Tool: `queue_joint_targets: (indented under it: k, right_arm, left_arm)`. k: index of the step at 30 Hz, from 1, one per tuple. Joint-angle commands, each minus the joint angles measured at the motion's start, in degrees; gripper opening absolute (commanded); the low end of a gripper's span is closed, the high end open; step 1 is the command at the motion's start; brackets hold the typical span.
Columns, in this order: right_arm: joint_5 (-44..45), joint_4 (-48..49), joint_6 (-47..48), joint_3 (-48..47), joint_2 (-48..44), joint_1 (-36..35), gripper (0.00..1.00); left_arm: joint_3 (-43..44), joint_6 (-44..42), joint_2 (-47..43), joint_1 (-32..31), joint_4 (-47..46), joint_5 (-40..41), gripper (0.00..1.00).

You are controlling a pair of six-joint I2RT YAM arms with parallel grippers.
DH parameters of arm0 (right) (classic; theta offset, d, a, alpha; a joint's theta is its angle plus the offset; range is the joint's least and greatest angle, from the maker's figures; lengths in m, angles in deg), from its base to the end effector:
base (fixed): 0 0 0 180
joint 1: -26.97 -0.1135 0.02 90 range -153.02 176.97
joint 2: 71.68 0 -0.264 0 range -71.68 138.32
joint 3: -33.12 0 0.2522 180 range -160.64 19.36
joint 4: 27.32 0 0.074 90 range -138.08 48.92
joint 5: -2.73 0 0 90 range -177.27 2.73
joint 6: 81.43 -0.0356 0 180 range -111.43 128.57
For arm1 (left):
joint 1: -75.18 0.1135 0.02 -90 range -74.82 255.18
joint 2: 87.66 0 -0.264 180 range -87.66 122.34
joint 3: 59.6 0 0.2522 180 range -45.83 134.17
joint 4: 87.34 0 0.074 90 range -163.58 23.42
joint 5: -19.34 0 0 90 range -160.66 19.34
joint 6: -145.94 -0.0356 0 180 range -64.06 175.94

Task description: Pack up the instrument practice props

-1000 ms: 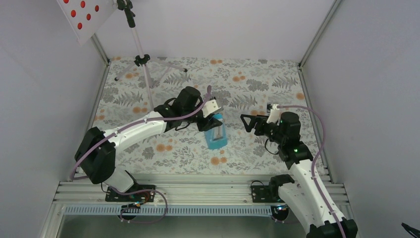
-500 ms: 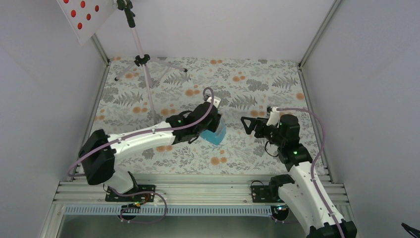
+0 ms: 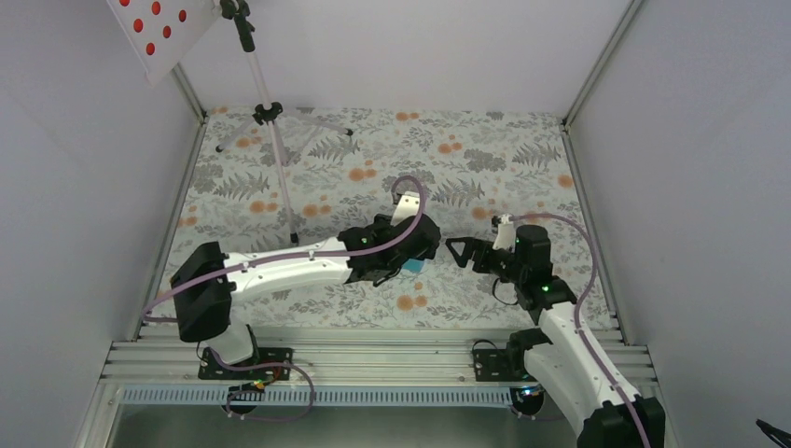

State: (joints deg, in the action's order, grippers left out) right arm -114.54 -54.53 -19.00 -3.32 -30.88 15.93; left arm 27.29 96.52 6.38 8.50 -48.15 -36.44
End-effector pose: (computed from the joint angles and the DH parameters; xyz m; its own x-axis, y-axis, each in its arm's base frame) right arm 0.1555 0.0470 0.2115 -0.7116 0.2803 -0.6442 -0.2527 0.7535 0.6070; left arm 0.1610 -0.3229 0.2706 -0.6115 0.0597 -0.7890 0.2737 0.9516 -0.1401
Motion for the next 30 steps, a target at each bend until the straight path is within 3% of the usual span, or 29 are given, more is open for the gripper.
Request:
queue_joint_targets:
  k: [1,6,10,15,21,30]
  right_arm:
    - [-6.9,5.1,-4.2,4.3,1.6,0.5,1.00]
    - [-8.1,7.5,-4.9,6.1,3.8,-1.9,0.99]
    - [-6.1,10.9,-4.7,6.8,8.4,-8.0,0.93]
    - [2.6,15.0,-6.1,8.1,12.1,-15.8,0.81]
    - [10.0,19.4,-5.2,8.2,19.1,-19.9,0.81]
    - [14.9,24.7,-4.2,6.0,27.9,-22.9,0.82]
  left_arm:
    - [-0.6,-2.5,-5.4,-1.1,-2.2,-1.9,0.94]
    - [-2.0,-11.6,-12.2,2.9,-4.9,-11.1,1.00]
    - [-2.9,-19.0,-18.1,12.8,-4.3,-19.6,1.00]
    - [-3.8,-28.2,-23.6,25.1,-3.2,-26.7,1.00]
    - [-9.7,-35.6,-28.9,36.5,-6.0,-28.2,1.00]
    - [-21.2,-41.2,-33.9,40.7,-14.7,-23.9,1.00]
